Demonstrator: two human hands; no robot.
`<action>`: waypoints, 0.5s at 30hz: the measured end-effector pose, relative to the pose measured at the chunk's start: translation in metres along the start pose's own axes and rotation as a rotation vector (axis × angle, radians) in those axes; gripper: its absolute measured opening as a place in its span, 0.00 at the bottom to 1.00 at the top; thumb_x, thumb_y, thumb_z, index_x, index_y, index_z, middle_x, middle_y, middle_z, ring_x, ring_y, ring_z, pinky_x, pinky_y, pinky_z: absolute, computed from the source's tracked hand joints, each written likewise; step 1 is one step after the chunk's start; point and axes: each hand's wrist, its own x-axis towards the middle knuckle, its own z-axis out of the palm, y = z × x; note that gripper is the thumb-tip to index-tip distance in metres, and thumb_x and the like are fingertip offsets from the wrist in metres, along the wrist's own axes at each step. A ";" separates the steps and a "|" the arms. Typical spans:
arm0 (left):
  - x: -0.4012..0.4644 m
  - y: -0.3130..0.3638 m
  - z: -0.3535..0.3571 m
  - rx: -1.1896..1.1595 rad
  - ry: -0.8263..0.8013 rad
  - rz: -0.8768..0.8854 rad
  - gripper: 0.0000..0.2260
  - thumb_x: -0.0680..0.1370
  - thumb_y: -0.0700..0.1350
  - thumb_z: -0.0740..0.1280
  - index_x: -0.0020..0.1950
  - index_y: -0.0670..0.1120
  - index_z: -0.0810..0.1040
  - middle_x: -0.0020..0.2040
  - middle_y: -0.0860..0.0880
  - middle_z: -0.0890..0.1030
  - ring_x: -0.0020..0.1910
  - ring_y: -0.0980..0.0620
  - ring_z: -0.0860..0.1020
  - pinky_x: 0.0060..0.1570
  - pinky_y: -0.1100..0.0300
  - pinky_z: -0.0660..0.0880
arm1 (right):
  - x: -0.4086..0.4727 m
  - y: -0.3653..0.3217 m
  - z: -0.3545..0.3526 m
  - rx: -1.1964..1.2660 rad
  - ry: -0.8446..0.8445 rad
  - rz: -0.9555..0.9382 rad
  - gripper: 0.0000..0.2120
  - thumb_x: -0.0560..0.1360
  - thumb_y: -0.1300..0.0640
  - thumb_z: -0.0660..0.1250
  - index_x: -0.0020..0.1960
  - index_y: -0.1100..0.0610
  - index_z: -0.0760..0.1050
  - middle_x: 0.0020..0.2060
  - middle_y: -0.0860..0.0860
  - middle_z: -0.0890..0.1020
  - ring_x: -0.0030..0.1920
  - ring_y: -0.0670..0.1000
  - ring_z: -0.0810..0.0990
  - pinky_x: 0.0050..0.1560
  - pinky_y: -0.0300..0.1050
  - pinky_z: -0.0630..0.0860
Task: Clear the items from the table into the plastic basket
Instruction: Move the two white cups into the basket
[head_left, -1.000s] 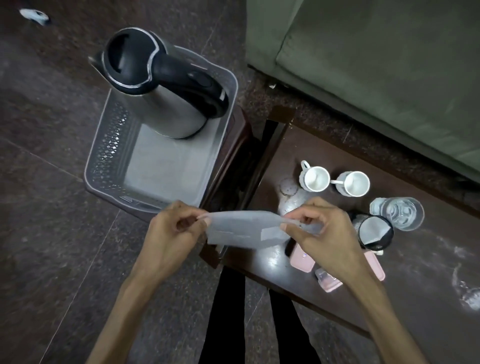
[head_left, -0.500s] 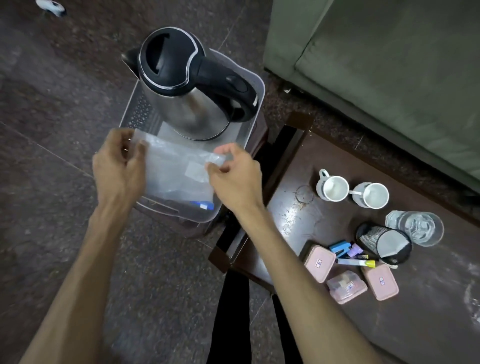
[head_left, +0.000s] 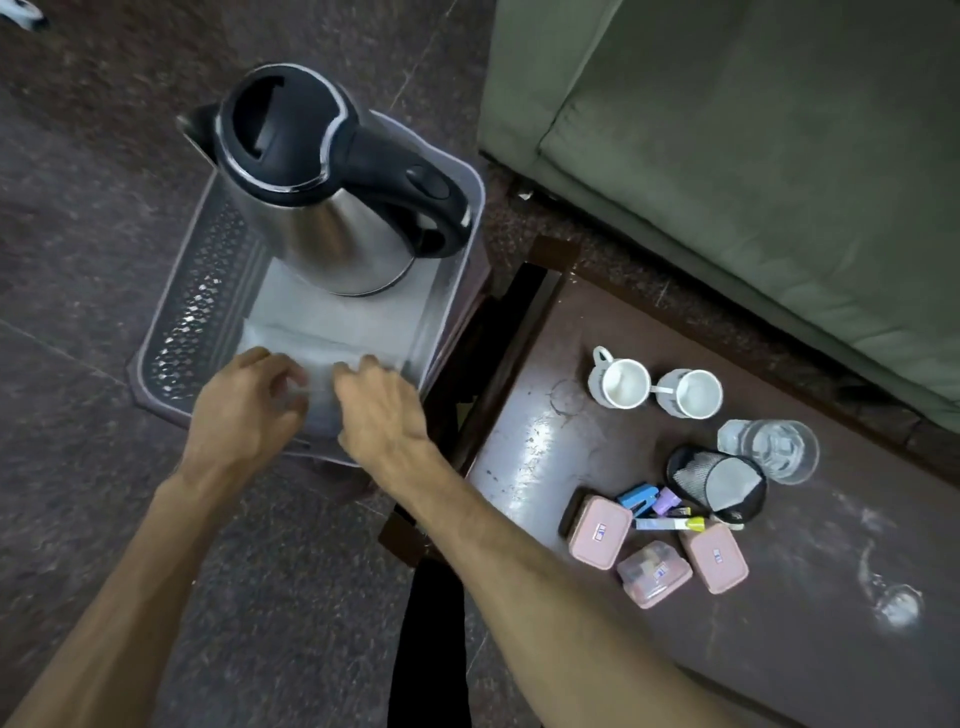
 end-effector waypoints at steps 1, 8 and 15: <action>0.003 0.000 0.003 0.028 -0.014 -0.021 0.05 0.71 0.35 0.73 0.46 0.41 0.83 0.43 0.41 0.81 0.42 0.35 0.81 0.43 0.44 0.78 | 0.001 0.001 0.005 -0.016 0.010 -0.003 0.24 0.74 0.60 0.76 0.68 0.58 0.76 0.61 0.57 0.79 0.57 0.59 0.85 0.50 0.50 0.83; 0.009 0.004 0.009 0.061 -0.062 -0.058 0.11 0.68 0.33 0.76 0.49 0.39 0.83 0.46 0.37 0.82 0.45 0.32 0.81 0.44 0.43 0.77 | -0.008 0.005 0.009 0.124 0.044 -0.008 0.22 0.72 0.64 0.76 0.65 0.62 0.78 0.59 0.60 0.78 0.55 0.62 0.83 0.50 0.53 0.82; -0.041 0.073 0.020 -0.215 0.283 0.058 0.07 0.73 0.40 0.67 0.49 0.45 0.82 0.46 0.47 0.81 0.38 0.46 0.77 0.40 0.52 0.75 | -0.065 0.054 -0.009 0.629 0.501 0.168 0.09 0.73 0.63 0.70 0.50 0.55 0.85 0.45 0.52 0.85 0.43 0.55 0.84 0.48 0.51 0.82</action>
